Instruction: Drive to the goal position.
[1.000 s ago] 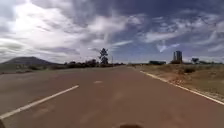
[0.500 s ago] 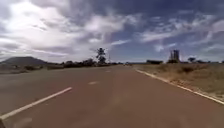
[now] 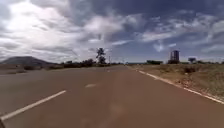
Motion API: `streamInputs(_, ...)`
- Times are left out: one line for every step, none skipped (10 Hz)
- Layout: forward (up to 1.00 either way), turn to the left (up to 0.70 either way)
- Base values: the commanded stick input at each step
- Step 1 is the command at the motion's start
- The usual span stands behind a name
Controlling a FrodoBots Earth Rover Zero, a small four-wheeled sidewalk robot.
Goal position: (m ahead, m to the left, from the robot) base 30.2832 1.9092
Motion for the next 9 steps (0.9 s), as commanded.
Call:
streamInputs(0.7,0.0)
streamInputs(0.7,0.0)
streamInputs(0.7,0.0)
streamInputs(0.7,0.0)
streamInputs(0.7,0.0)
streamInputs(0.85,0.0)
streamInputs(0.85,0.0)
streamInputs(0.85,0.0)
streamInputs(1.0,-0.38)
